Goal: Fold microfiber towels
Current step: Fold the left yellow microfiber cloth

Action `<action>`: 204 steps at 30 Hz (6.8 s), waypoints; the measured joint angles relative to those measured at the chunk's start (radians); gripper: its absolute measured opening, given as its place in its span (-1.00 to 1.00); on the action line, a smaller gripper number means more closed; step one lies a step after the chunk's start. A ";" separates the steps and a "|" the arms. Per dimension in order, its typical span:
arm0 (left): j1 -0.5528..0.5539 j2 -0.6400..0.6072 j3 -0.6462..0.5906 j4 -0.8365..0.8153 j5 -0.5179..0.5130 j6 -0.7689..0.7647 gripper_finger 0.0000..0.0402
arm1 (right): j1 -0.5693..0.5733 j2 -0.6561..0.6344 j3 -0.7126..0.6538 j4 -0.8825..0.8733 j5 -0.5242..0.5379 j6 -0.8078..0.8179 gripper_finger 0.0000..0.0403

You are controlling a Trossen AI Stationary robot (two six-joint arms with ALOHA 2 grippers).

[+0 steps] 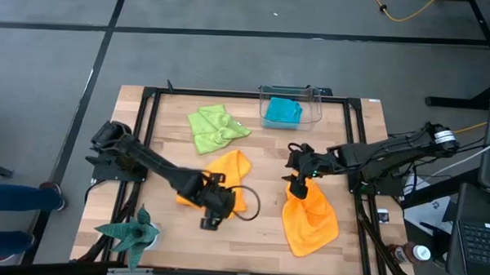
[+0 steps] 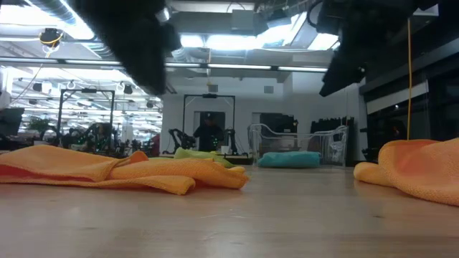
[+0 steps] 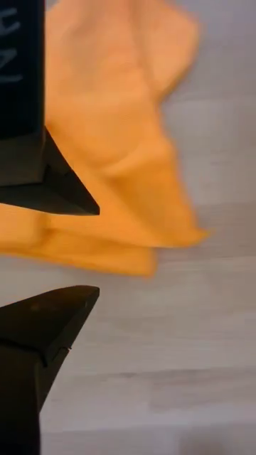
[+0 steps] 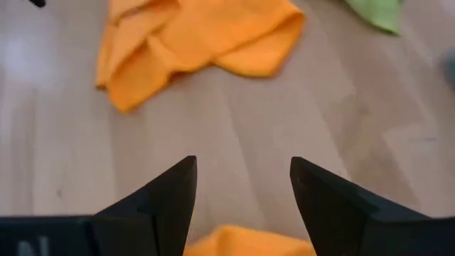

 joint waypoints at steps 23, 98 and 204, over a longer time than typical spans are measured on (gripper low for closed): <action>-0.147 0.006 -0.337 0.243 -0.361 -0.425 -0.17 | 0.117 0.645 0.179 0.498 0.004 -0.248 0.02; -0.144 0.039 -0.326 0.189 -0.258 -0.478 -0.80 | 0.138 0.785 0.214 0.689 -0.048 -0.266 -0.99; -0.344 -0.011 0.150 -0.393 -0.251 -0.540 -1.00 | 0.256 0.381 0.411 -0.174 0.051 -0.158 -1.00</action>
